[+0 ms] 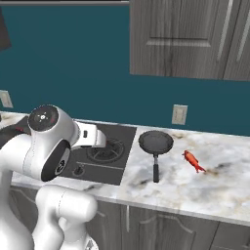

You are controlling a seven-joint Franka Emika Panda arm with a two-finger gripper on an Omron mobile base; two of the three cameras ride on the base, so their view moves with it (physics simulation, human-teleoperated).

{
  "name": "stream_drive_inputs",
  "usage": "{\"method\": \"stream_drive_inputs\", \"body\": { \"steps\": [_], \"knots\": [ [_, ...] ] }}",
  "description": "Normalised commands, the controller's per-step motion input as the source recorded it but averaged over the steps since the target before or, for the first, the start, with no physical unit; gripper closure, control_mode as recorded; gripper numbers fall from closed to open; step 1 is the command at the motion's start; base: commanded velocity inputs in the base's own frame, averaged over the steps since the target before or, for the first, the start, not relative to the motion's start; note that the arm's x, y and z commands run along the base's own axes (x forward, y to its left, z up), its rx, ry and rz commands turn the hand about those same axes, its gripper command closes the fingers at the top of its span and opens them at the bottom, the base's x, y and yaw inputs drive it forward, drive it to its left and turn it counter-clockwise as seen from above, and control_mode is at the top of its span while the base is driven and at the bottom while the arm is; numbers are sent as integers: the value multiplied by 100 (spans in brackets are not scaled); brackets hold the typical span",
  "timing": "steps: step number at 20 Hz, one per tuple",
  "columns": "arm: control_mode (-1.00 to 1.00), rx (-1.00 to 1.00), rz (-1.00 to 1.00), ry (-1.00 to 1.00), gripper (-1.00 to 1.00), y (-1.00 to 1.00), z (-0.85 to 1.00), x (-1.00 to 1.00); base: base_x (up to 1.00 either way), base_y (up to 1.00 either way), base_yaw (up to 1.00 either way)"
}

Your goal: Place both pans onto different burners. Then place the sweet potato and the fish on different pans.

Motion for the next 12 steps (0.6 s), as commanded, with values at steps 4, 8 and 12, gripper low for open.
{"method": "stream_drive_inputs", "body": {
  "steps": [4,8,12],
  "knots": [
    [100,0,0,0,-100,0,0,0,-7,-32,0],
    [100,0,0,0,-100,0,0,0,-4,0,0],
    [100,0,0,0,-100,0,0,0,0,0,0]
  ]
}}
